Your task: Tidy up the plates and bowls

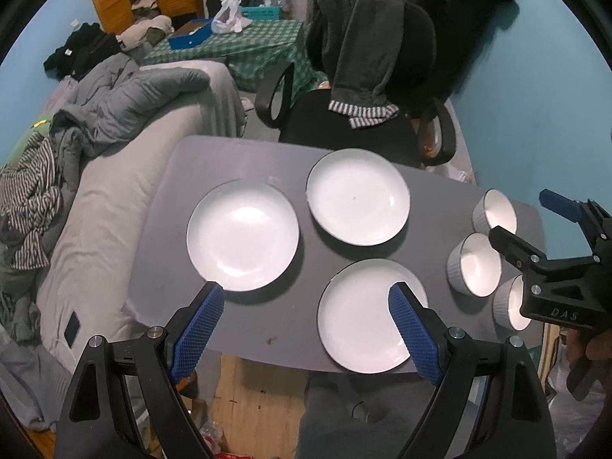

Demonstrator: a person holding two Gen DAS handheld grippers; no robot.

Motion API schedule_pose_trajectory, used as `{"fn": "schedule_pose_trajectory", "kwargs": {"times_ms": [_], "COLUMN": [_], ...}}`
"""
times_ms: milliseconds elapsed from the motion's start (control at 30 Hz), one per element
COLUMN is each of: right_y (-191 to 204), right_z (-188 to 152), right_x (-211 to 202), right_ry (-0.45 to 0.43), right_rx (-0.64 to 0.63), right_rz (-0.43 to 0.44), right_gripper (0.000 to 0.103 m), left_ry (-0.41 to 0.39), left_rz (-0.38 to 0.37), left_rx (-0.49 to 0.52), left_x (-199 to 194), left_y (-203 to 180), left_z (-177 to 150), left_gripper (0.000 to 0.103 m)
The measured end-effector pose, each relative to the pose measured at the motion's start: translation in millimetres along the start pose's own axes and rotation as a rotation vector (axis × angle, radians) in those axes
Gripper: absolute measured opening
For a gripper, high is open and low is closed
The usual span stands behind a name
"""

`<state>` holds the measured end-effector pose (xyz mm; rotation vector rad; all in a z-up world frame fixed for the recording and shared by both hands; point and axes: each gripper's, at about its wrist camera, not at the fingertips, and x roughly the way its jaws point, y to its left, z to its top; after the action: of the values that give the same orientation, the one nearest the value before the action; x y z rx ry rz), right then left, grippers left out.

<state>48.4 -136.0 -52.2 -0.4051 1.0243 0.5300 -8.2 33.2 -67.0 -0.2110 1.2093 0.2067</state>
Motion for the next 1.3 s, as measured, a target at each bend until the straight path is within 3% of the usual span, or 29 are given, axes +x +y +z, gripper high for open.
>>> {"fn": "schedule_pose_trajectory", "kwargs": {"times_ms": [300, 567, 1000, 1300], "right_y": [14.3, 17.6, 12.8, 15.5], "right_z": [-6.1, -22.2, -53.5, -67.7], "right_x": [40.4, 90.4, 136.9, 158.7], "right_ry": [0.071, 0.187, 0.293, 0.334], "right_rx": [-0.045, -0.037, 0.002, 0.006], "right_rz": [0.1, 0.205, 0.249, 0.276], "right_gripper": [0.102, 0.102, 0.102, 0.094], "left_ry": [0.048, 0.093, 0.173, 0.218], "left_rz": [0.028, 0.028, 0.009, -0.008], "left_rx": [-0.043, -0.08, -0.061, -0.069], "left_x": [31.7, 66.9, 121.4, 144.7], "left_y": [17.4, 21.9, 8.4, 0.4], "left_z": [-17.9, -34.4, -56.5, -68.2], "left_gripper": [0.089, 0.089, 0.089, 0.089]}}
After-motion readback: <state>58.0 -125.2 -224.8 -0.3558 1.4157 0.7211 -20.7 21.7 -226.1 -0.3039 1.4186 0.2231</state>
